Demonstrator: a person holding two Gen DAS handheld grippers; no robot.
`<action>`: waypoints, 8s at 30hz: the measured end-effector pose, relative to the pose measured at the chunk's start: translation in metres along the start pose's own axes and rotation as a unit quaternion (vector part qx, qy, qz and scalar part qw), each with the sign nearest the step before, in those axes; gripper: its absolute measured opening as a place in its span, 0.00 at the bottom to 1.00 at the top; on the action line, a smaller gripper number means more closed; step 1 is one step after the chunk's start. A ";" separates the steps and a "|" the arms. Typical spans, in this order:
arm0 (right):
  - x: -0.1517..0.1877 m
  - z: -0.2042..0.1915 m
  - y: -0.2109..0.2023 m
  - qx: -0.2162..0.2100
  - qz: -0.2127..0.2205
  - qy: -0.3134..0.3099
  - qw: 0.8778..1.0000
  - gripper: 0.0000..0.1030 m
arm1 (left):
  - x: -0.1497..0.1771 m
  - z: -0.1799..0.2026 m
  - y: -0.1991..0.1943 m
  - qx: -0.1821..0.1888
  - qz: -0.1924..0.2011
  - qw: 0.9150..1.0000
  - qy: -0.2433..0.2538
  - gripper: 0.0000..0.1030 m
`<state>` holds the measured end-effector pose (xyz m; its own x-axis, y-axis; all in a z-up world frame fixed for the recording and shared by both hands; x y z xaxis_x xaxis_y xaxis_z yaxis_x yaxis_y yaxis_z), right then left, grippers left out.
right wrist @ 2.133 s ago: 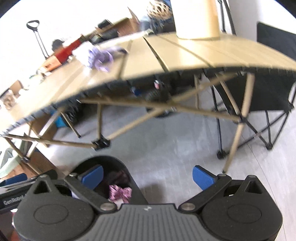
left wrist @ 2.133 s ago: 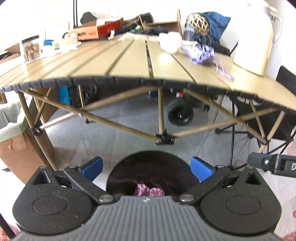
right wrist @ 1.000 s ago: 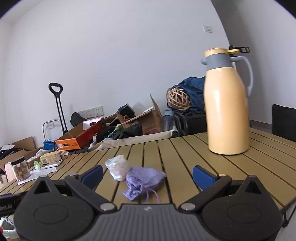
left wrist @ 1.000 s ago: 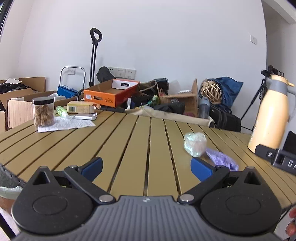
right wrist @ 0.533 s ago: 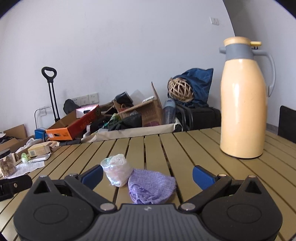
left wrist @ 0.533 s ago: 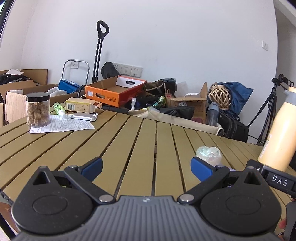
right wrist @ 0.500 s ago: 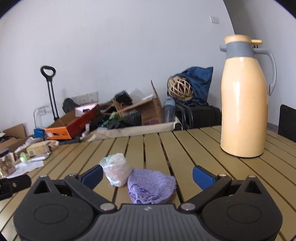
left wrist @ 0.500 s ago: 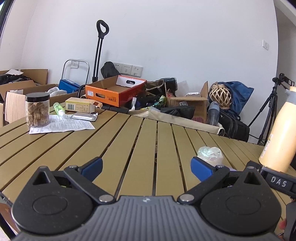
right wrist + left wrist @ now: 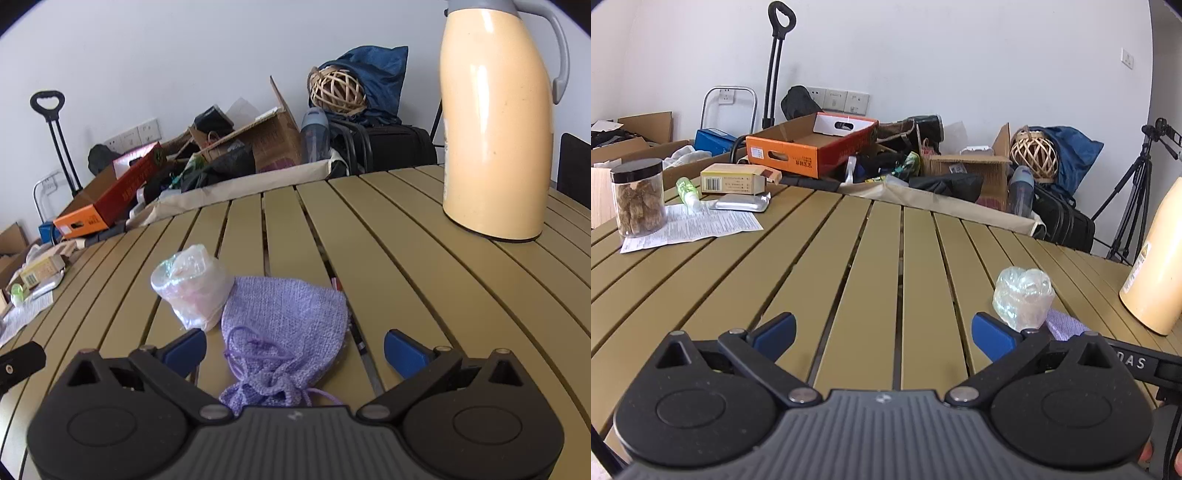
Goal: Collect trash
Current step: 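Grasp the lavender mesh drawstring bag with the right tool, then grasp the clear plastic bag with the left tool while the right tool holds the lavender bag, then lift the clear plastic bag and lavender bag off the table, then carry the plastic bag and lavender bag down over the black trash bin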
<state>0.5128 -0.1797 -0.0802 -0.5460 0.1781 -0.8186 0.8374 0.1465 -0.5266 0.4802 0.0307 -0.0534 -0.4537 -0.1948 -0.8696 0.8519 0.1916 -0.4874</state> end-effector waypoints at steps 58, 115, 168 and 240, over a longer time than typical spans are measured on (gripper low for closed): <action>-0.035 0.133 -0.091 -0.019 0.139 0.112 0.984 0.25 | -0.007 0.127 0.012 0.028 -0.020 0.993 0.111 1.00; -0.018 0.156 -0.129 -0.008 0.158 0.061 0.985 0.25 | -0.016 0.135 -0.026 0.026 -0.026 0.992 0.121 0.46; 0.171 0.026 -0.248 -0.089 0.067 -0.135 0.985 0.25 | 0.124 -0.005 -0.207 0.075 -0.049 0.991 0.095 0.46; 0.276 -0.056 -0.102 -0.114 -0.221 -0.118 0.961 0.25 | 0.283 -0.138 -0.088 -0.075 -0.300 0.951 0.023 0.46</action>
<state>0.2749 -0.0906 -0.2396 -0.8030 -0.1721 -0.5706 0.4833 0.3722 -0.7924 0.2406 0.0914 -0.2677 -0.8601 -0.2717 -0.4318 0.3903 0.1946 -0.8999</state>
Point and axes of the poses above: each gripper's, at about its wrist camera, not at the fingertips, and y roughly the way its jaws point, z to its right, x to its underside, the point moved 7 cm from there along y, roughly the way its jaws point, and after that the axes turned 10 degrees about -x, right-handed, at the moved point
